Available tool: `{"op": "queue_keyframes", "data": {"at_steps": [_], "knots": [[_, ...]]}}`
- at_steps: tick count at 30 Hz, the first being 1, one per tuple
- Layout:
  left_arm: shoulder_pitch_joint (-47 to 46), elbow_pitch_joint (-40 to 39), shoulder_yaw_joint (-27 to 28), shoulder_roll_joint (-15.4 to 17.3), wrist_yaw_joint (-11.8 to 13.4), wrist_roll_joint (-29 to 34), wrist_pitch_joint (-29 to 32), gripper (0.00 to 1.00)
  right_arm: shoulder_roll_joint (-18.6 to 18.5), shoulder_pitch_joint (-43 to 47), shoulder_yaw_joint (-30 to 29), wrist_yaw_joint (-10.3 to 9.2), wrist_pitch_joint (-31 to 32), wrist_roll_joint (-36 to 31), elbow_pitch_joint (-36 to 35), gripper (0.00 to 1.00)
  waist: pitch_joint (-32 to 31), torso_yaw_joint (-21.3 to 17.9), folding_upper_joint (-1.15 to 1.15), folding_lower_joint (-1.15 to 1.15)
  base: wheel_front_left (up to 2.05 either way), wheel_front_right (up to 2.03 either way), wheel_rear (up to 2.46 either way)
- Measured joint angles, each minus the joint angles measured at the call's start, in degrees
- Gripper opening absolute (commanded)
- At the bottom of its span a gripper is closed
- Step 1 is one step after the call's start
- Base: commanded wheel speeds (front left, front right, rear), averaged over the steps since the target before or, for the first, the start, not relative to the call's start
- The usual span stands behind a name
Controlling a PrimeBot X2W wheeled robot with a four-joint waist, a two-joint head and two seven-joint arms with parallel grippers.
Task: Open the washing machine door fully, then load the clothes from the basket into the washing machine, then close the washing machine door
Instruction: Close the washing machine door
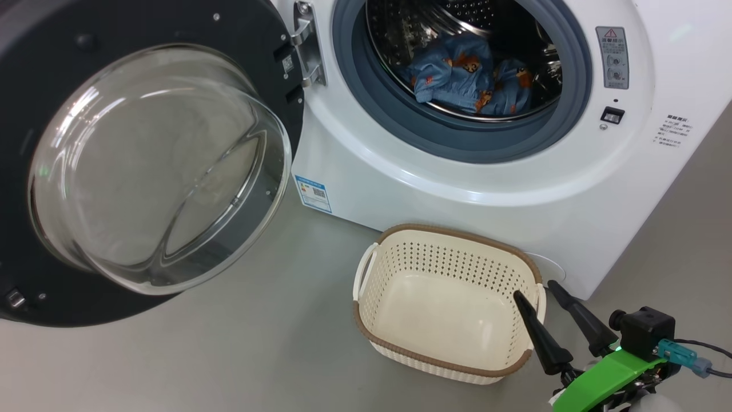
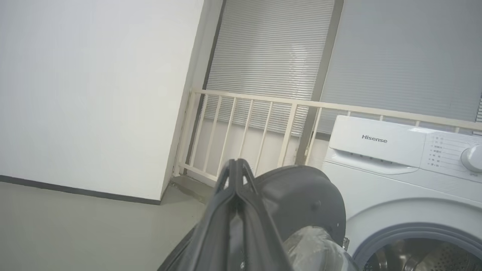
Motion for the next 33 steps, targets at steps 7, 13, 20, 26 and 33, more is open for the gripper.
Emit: {"op": "queue_keyframes", "data": {"at_steps": [7, 13, 20, 26, 33], "knots": [[-11.0, 14.6, -0.4, 8.8, 0.0, -16.8, 2.0, 0.00, 0.1, 0.0, -0.5, 0.00, 0.0, -1.0, -0.7, 1.00, 1.7, -0.5, 0.00, 0.00, 0.00, 0.00, 0.00], [-20.2, 29.9, -0.8, 12.8, 0.0, -30.7, 13.4, 0.00, -0.1, -0.4, -0.2, 0.00, 0.0, -1.1, -0.7, 1.00, 3.6, -1.2, 0.00, 0.00, 0.00, 0.00, 0.00], [-25.9, 45.2, -3.9, 16.6, 0.1, -37.9, 32.5, 0.00, -0.4, -1.0, 0.7, 0.00, 0.0, -1.1, -0.5, 1.00, 4.9, -1.8, 0.00, 0.00, 0.00, 0.00, 0.00], [-26.7, 53.0, -6.4, 17.0, 0.1, -40.2, 44.0, 0.00, -1.0, -1.6, 1.4, 0.00, 0.0, -1.1, -0.4, 1.00, 5.6, -2.0, 0.00, 0.00, 0.00, 0.00, 0.00], [-26.8, 53.6, -6.3, 16.1, 0.1, -42.5, 47.6, 0.00, -2.0, -1.7, 1.6, 0.00, 0.0, -1.1, -0.4, 1.00, 6.3, -2.2, 0.00, 0.00, 0.00, 0.00, 0.00]]}}
